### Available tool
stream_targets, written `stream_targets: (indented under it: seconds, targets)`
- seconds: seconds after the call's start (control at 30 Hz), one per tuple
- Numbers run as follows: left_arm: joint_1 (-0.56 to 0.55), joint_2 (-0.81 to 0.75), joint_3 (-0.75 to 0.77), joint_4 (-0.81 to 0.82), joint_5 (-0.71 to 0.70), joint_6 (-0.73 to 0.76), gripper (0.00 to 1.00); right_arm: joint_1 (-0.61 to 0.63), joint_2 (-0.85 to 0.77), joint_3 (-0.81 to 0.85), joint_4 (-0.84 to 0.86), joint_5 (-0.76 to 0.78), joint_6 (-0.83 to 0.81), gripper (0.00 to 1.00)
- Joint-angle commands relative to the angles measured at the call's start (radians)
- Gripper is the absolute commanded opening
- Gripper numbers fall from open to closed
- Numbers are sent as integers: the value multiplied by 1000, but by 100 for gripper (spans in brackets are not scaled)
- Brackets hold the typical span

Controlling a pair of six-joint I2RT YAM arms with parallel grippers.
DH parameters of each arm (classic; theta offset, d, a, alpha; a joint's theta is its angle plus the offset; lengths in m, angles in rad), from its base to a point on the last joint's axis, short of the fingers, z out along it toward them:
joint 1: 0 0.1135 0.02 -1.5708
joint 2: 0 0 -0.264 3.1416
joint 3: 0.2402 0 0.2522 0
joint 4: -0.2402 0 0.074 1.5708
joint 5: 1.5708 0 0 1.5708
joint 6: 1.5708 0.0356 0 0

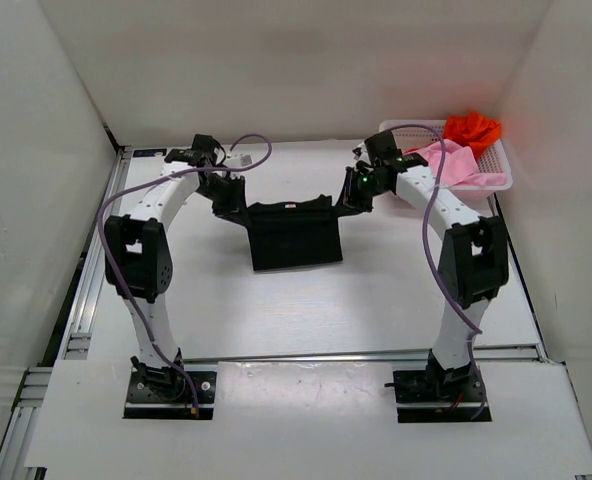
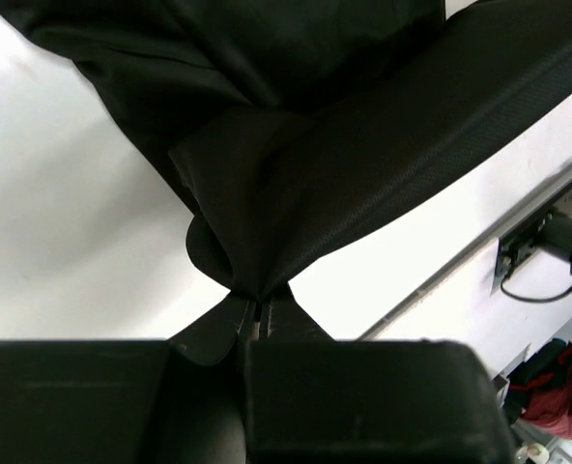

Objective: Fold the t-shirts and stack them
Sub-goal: Fold the long partially folded tshirt into a neat square

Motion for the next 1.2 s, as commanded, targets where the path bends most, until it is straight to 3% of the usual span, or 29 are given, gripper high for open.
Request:
stream_targets:
  seconds: [0.0, 0.33, 0.57, 0.67, 0.73, 0.77, 0.9, 0.97, 1.07, 1.13, 1.17]
  targets:
    - [17, 41, 89, 2, 21, 8, 11, -17, 70, 95, -20, -29, 3, 0]
    - [58, 107, 167, 32, 30, 8, 11, -17, 138, 163, 133, -74, 77, 0]
    - [79, 221, 242, 72, 30, 8, 12, -35, 303, 274, 170, -74, 152, 0]
    - [88, 294, 325, 91, 21, 8, 14, -35, 369, 301, 198, -63, 179, 9]
    - [97, 331, 371, 123, 9, 8, 22, -45, 427, 327, 231, -63, 207, 25]
    - [108, 363, 414, 133, -5, 8, 24, -45, 446, 359, 250, -48, 219, 38]
    - [128, 416, 499, 173, -86, 8, 41, -77, 484, 429, 319, -39, 278, 56]
    - [141, 416, 546, 186, -130, 8, 57, -77, 469, 450, 319, -16, 260, 60]
    - [169, 379, 581, 204, -177, 8, 70, -77, 374, 365, 282, 73, 160, 63]
    - [181, 353, 582, 204, -198, 8, 72, -77, 282, 280, 239, 159, 97, 63]
    - [190, 315, 566, 204, -198, 8, 77, -77, 254, 233, 230, 159, 79, 63]
